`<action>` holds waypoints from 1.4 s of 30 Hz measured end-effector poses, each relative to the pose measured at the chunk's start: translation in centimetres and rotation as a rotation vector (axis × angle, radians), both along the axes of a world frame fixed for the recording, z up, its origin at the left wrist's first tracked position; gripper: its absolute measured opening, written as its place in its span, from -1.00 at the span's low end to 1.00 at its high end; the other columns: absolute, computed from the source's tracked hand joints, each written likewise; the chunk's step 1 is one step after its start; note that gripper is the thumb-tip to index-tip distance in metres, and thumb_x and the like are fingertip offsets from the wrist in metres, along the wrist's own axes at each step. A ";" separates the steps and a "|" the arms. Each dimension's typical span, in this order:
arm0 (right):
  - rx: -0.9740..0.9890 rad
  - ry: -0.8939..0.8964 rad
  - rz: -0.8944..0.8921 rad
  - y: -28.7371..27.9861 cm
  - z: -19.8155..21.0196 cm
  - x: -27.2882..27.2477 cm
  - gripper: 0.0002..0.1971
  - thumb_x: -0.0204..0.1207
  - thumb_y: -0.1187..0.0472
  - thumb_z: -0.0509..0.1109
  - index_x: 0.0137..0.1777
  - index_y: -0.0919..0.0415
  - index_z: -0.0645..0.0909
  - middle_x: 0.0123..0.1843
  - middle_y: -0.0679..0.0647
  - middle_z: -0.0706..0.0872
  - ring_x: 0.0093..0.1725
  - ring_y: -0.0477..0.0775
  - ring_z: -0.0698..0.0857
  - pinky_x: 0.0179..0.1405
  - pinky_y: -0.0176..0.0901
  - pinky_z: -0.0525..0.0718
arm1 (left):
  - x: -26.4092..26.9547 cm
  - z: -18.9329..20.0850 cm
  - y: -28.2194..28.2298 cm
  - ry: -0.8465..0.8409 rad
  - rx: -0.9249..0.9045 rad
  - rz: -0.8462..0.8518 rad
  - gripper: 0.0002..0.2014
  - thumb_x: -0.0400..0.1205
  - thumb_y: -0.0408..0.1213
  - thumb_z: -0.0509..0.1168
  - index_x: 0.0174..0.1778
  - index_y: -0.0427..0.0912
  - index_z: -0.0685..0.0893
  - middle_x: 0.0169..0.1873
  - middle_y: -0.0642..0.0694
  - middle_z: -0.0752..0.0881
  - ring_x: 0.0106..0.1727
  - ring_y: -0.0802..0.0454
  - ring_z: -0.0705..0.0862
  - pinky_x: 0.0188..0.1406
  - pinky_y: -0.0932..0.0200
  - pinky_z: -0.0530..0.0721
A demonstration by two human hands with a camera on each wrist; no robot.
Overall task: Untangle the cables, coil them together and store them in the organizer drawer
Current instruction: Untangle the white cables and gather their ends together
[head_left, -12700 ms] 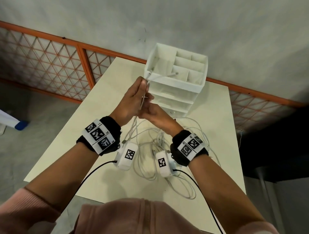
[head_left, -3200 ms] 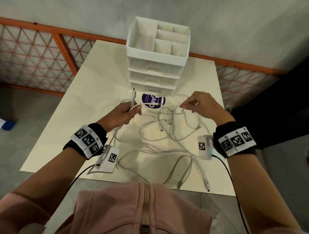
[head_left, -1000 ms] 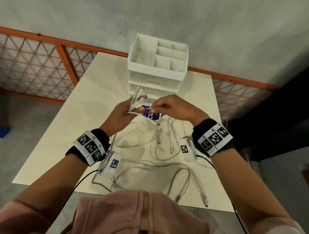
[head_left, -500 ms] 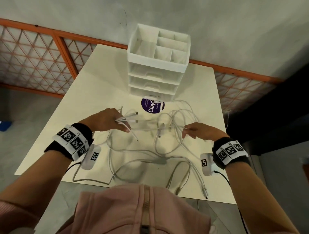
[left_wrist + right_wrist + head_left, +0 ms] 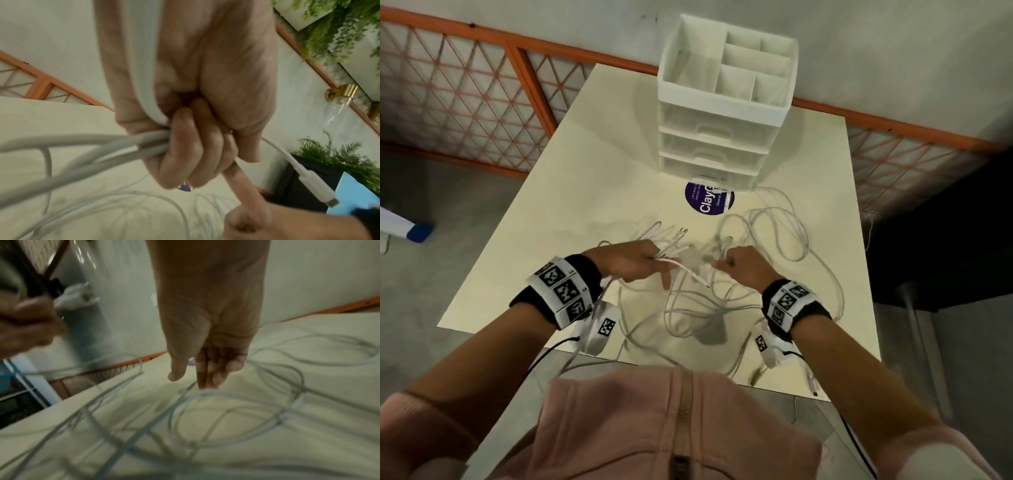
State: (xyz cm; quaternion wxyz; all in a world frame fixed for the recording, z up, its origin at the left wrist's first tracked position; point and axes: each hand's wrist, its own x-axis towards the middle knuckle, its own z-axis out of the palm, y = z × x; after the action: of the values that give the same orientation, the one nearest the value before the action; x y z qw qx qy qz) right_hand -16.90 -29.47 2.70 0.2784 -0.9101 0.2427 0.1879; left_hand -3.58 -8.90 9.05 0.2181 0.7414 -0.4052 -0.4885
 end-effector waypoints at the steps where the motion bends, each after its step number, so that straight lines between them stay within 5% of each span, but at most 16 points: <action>1: 0.004 0.001 -0.009 0.4 -0.7 0.3 -0.64 0.54 -0.01 0.39 -0.22 0.33 0.59 -0.16 0.21 0.73 -0.10 0.17 0.66 -0.14 -0.05 0.52 | 0.1 0.3 -0.1 -0.013 -0.026 0.047 -0.58 0.69 0.00 0.16 -0.22 -0.20 0.78 -0.64 0.06 0.22 -0.63 0.11 0.22 -0.66 0.34 0.27; 5: 0.055 0.001 -0.077 0.7 -1.8 1.2 -0.79 0.46 0.25 0.46 -0.26 0.42 0.60 -0.08 0.38 0.77 -0.11 0.21 0.73 -0.11 -0.03 0.61 | 0.4 0.3 -0.1 -0.017 -0.096 0.252 -0.60 0.69 -0.04 0.18 -0.39 -0.21 0.58 -0.60 -0.05 0.29 -0.59 0.07 0.27 -0.66 0.38 0.32; 7: 0.169 -0.110 -0.164 0.4 -0.9 1.8 -0.88 0.49 0.35 0.38 -0.23 0.33 0.51 -0.26 0.25 0.75 -0.37 -0.05 0.69 -0.24 -0.07 0.58 | 0.7 0.1 -0.5 0.043 -0.133 0.393 -0.55 0.72 -0.03 0.11 -0.43 -0.20 0.50 -0.58 -0.06 0.28 -0.58 0.07 0.26 -0.66 0.38 0.31; 9: 0.320 -0.249 -0.177 -0.1 0.7 2.6 -0.77 0.55 0.41 0.30 -0.25 0.16 0.36 -0.36 0.09 0.72 -0.47 -0.13 0.68 -0.23 -0.05 0.60 | 0.8 -0.1 -0.9 0.085 -0.176 0.514 -0.53 0.74 -0.01 0.04 -0.42 -0.21 0.48 -0.57 -0.03 0.27 -0.59 0.10 0.25 -0.65 0.38 0.32; 12: 0.511 -0.349 -0.005 0.7 4.5 3.9 -0.75 0.61 0.39 0.28 -0.22 0.13 0.33 -0.30 0.09 0.74 -0.26 0.14 0.72 -0.09 -0.03 0.62 | 0.9 -0.1 -1.7 0.169 -0.296 0.631 -0.53 0.74 0.04 0.00 -0.28 -0.24 0.56 -0.56 0.01 0.25 -0.53 0.08 0.23 -0.63 0.38 0.33; 16: 0.518 -0.361 0.197 3.3 7.4 5.3 -0.83 0.62 0.33 0.29 -0.11 0.17 0.34 -0.31 -0.01 0.73 -0.37 -0.23 0.67 -0.23 -0.35 0.59 | 0.4 0.5 -3.0 0.264 -0.476 0.663 -0.64 0.74 0.00 0.04 -0.24 -0.11 0.56 -0.65 0.18 0.26 -0.60 0.23 0.23 -0.59 0.38 0.29; 20: 0.553 -0.340 0.153 4.2 7.2 5.0 -0.88 0.63 0.21 0.30 -0.08 0.16 0.40 -0.34 0.08 0.71 -0.37 0.00 0.66 -0.29 -0.36 0.59 | 0.7 0.5 -3.4 0.083 -0.587 0.698 -0.65 0.76 -0.12 0.06 -0.35 -0.10 0.48 -0.64 0.08 0.32 -0.67 0.25 0.25 -0.62 0.33 0.25; 23: 0.388 -0.203 0.188 1.7 6.5 3.6 -0.77 0.62 0.05 0.31 -0.18 0.19 0.53 -0.40 0.02 0.68 -0.39 -0.06 0.64 -0.26 -0.43 0.54 | 1.9 0.5 -2.6 0.020 -0.654 0.867 -0.62 0.76 -0.07 0.02 -0.36 -0.10 0.46 -0.64 0.10 0.33 -0.65 0.25 0.26 -0.62 0.31 0.28; 26: 0.197 -0.113 0.164 -2.4 5.1 1.1 -0.75 0.63 0.10 0.30 -0.30 0.06 0.51 -0.38 -0.05 0.69 -0.44 -0.22 0.60 -0.35 -0.54 0.47 | 3.7 1.0 -1.5 0.016 -0.738 1.049 -0.59 0.77 -0.06 -0.02 -0.38 -0.10 0.44 -0.51 0.02 0.48 -0.52 0.25 0.54 -0.51 0.32 0.51; 28: 0.100 -0.114 0.110 -5.1 4.0 -0.2 -0.82 0.64 0.17 0.28 -0.19 0.15 0.59 -0.21 0.13 0.77 -0.31 -0.06 0.65 -0.15 -0.30 0.52 | 4.5 1.3 -1.0 0.093 -0.833 1.153 -0.56 0.78 -0.07 -0.04 -0.41 -0.13 0.39 -0.57 0.05 0.50 -0.52 0.23 0.65 -0.35 0.23 0.70; 31: -0.122 -0.006 0.070 -8.2 3.5 -1.4 -0.83 0.67 0.15 0.21 -0.11 0.08 0.59 -0.04 0.00 0.75 -0.03 -0.04 0.63 0.17 -0.06 0.44 | 4.5 1.6 -0.9 0.140 -0.928 1.233 -0.56 0.78 -0.09 -0.06 -0.45 -0.12 0.24 -0.75 0.16 0.32 -0.70 0.21 0.38 -0.41 0.16 0.74; 35: -0.049 -0.115 -0.020 -9.7 4.7 -1.4 -0.70 0.62 0.26 0.27 -0.28 -0.14 0.56 -0.21 -0.05 0.77 -0.07 -0.06 0.74 0.12 -0.10 0.56 | 4.3 1.6 -1.0 0.010 -0.856 1.157 -0.57 0.76 -0.03 -0.01 -0.45 -0.06 0.25 -0.72 0.14 0.31 -0.68 0.23 0.26 -0.65 0.30 0.41; 38: 0.068 -0.250 0.010 -7.9 7.8 0.5 -0.82 0.57 0.22 0.36 -0.22 -0.03 0.68 -0.30 0.08 0.75 -0.34 -0.24 0.66 -0.07 -0.10 0.60 | 3.6 1.2 -1.5 -0.056 -0.795 0.929 -0.64 0.72 0.00 0.07 -0.41 0.02 0.38 -0.68 0.13 0.33 -0.65 0.23 0.26 -0.59 0.26 0.35; 40: 0.146 -0.346 0.042 -6.1 10.1 2.0 -0.92 0.52 0.14 0.44 -0.14 0.07 0.77 -0.22 0.21 0.78 -0.34 -0.20 0.61 -0.15 -0.14 0.58 | 2.6 1.2 -2.4 -0.012 -0.760 0.804 -0.71 0.72 -0.06 0.12 -0.30 -0.01 0.56 -0.70 0.15 0.32 -0.64 0.19 0.22 -0.61 0.27 0.29; 42: 0.152 -0.399 0.106 -4.4 12.1 3.3 -0.83 0.47 0.12 0.49 -0.04 0.19 0.80 -0.18 0.19 0.79 -0.37 -0.27 0.56 -0.26 -0.41 0.49 | 1.4 1.6 -3.4 0.041 -0.739 0.713 -0.83 0.71 -0.18 0.19 -0.05 -0.02 0.70 -0.70 0.17 0.33 -0.63 0.21 0.21 -0.66 0.32 0.24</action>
State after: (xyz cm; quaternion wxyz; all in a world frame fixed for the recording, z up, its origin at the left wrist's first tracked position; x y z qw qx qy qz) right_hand -13.60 -33.84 14.79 0.3784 -0.9171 0.1199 0.0363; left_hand -2.16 -12.26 10.66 0.6265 0.6970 -0.2686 -0.2223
